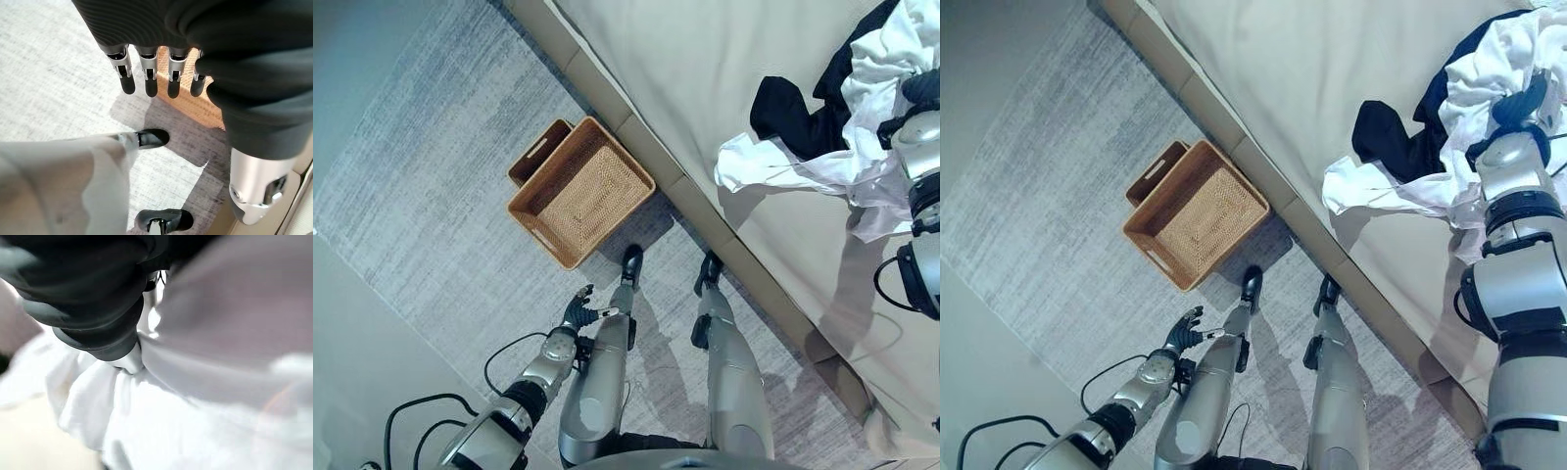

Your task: Pick up clothes into the bucket

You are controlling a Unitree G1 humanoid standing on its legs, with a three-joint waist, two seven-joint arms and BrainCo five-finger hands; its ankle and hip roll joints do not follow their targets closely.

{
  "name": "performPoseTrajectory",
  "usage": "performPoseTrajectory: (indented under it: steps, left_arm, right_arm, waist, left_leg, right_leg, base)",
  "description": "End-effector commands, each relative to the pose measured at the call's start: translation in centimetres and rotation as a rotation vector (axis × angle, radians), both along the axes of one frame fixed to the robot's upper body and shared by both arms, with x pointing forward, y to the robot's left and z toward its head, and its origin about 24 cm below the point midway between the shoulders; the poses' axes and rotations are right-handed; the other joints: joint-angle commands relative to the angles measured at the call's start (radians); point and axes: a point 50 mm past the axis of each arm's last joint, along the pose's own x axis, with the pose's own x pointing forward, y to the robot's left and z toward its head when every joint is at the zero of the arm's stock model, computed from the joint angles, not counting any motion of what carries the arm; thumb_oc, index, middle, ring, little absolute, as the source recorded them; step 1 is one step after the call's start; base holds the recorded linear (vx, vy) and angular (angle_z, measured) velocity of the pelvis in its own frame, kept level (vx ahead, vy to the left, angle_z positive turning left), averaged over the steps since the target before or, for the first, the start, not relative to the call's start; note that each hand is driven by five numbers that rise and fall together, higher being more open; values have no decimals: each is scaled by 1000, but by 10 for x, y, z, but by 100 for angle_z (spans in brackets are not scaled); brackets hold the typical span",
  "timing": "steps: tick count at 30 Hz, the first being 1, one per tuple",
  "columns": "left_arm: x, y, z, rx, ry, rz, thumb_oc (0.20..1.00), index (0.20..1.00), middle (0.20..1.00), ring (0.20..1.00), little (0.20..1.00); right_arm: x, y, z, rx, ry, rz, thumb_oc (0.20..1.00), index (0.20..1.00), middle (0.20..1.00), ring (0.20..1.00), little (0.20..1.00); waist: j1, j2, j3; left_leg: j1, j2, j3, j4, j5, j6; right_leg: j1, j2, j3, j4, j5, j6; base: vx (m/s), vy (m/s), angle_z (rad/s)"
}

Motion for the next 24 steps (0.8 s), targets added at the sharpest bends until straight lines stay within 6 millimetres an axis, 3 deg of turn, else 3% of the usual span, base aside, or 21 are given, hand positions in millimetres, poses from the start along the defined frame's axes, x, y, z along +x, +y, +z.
performPoseTrajectory:
  steps: [1,10,15,24]
  left_arm:
    - [-5,8,-5,7,13,42,1000,1000,1000,1000,1000]
    - [-16,25,-15,38,62,92,1000,1000,1000,1000,1000]
    - [-34,37,-29,76,141,126,1000,1000,1000,1000,1000]
    - [-72,55,-51,132,283,172,1000,1000,1000,1000,1000]
  right_arm:
    - [-2,17,45,-8,-203,82,200,200,200,200,200]
    - [-1,33,60,-11,-282,130,200,200,200,200,200]
    - [-10,33,74,105,-456,171,200,200,200,200,200]
    - [-56,31,117,77,-856,179,200,200,200,200,200]
  waist:
    - [-25,-30,6]
    - [-42,-59,3]
    - [-53,-74,-54]
    - [-72,-69,-177]
  left_leg:
    - [10,13,2,36,-19,-19]
    - [72,10,29,63,-49,-9]
    - [135,2,48,70,-77,3]
    - [285,-14,79,68,-139,16]
  right_leg:
    - [65,-34,18,127,-119,90]
    - [137,-32,36,103,-103,94]
    - [206,-34,51,81,-100,100]
    - [359,-56,58,68,-130,117]
  base:
    - [-29,22,-6]
    - [-6,10,-5]
    - [53,62,-10]
    - [97,68,-13]
